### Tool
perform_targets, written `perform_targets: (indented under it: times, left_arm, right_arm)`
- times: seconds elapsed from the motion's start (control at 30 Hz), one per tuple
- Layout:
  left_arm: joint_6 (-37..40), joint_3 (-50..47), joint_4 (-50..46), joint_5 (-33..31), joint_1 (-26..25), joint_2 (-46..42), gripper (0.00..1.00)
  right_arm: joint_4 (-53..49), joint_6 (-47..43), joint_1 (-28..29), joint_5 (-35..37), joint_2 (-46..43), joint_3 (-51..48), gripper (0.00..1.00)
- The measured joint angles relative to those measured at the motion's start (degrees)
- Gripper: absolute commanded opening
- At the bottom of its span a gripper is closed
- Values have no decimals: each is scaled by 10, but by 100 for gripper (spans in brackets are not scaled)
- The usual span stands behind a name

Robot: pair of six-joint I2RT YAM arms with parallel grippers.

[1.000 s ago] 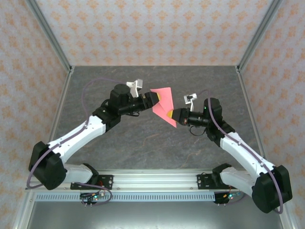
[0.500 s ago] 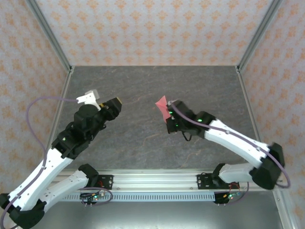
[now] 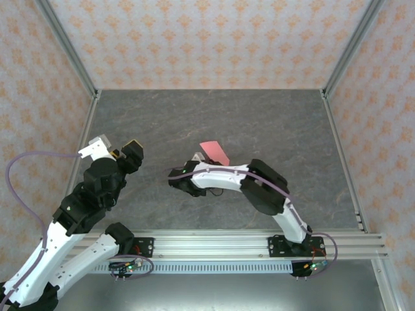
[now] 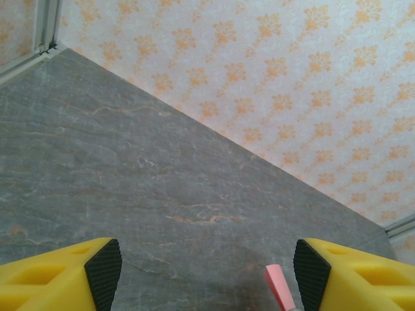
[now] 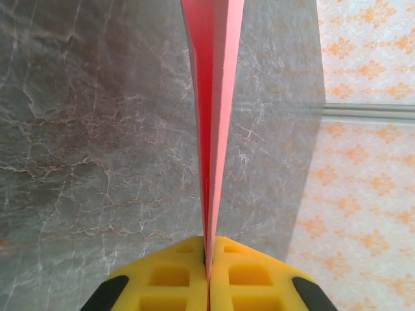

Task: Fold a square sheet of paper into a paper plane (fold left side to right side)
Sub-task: Turn over the paper at the center of the table.

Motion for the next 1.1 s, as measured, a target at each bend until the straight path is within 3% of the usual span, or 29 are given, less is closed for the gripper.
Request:
perform_targets:
  times: [0.2, 0.47, 0.63, 0.77, 0.9, 1.1]
  left_arm:
    - [0, 0, -4, -1, 0, 0, 74]
    - [0, 0, -5, 4, 0, 45, 74]
    - [0, 1, -3, 30, 0, 110, 75]
    - [-7, 1, 10, 66, 0, 165, 81]
    - [-11, 1, 54, 132, 2, 238, 81]
    - [-25, 3, 157, 268, 2, 401, 79]
  right_arm:
    - [-5, -16, 0, -16, 27, 2, 16]
    - [38, -46, 0, -153, 10, -9, 51]
    - [80, -52, 0, -246, -86, -51, 81]
    - [121, -41, -13, -301, -209, -100, 93]
    - [177, -24, -82, -369, -345, -177, 99]
    - [283, 13, -242, -504, -516, -320, 100]
